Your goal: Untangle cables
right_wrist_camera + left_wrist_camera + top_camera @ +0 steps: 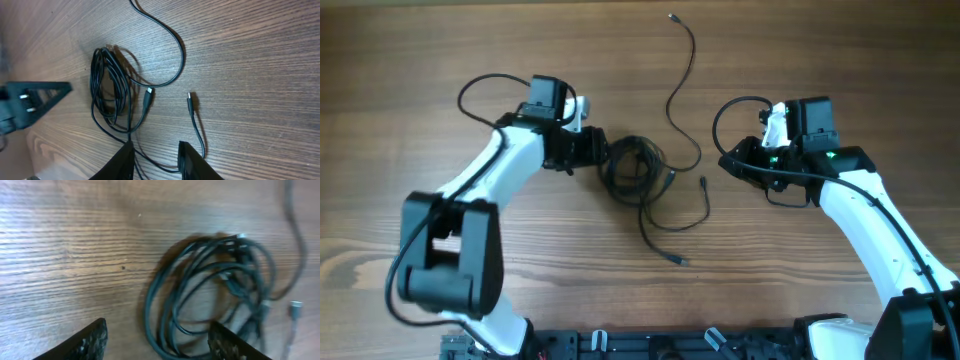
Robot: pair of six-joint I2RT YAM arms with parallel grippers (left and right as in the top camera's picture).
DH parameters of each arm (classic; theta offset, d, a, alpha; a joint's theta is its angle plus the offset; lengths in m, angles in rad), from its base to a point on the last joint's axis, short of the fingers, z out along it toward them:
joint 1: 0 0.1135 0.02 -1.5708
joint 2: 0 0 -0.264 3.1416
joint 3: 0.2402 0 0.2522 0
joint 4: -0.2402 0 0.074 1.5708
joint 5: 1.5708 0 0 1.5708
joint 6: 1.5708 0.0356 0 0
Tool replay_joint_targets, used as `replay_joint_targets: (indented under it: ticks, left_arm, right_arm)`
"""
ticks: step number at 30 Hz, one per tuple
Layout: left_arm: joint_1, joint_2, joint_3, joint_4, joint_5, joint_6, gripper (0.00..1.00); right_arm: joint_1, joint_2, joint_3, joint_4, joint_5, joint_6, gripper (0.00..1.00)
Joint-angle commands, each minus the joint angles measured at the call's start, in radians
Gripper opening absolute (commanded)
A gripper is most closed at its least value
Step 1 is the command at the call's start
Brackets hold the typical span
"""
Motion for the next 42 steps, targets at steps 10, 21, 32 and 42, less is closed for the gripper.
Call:
replay_joint_targets:
  ticks: [10, 21, 32, 42]
  left_arm:
    - [-0.269, 0.110, -0.018, -0.036, -0.316, 0.020, 0.18]
    - [-0.274, -0.235, 0.053, 0.007, 0.055, -0.002, 0.04]
    - [-0.273, -0.293, 0.053, 0.085, 0.335, -0.006, 0.04]
    - [-0.172, -0.293, 0.053, 0.040, 0.347, -0.005, 0.04]
  right_arm:
    - [0.000, -0.002, 0.001, -0.003, 0.002, -0.002, 0.32]
    - [0.011, 0.006, 0.001, 0.193, -0.137, -0.013, 0.50]
    - [0.033, 0.035, 0.000, 0.140, -0.144, -0.013, 0.50]
    - [0.064, 0.035, 0.000, -0.016, 0.222, 0.040, 0.04]
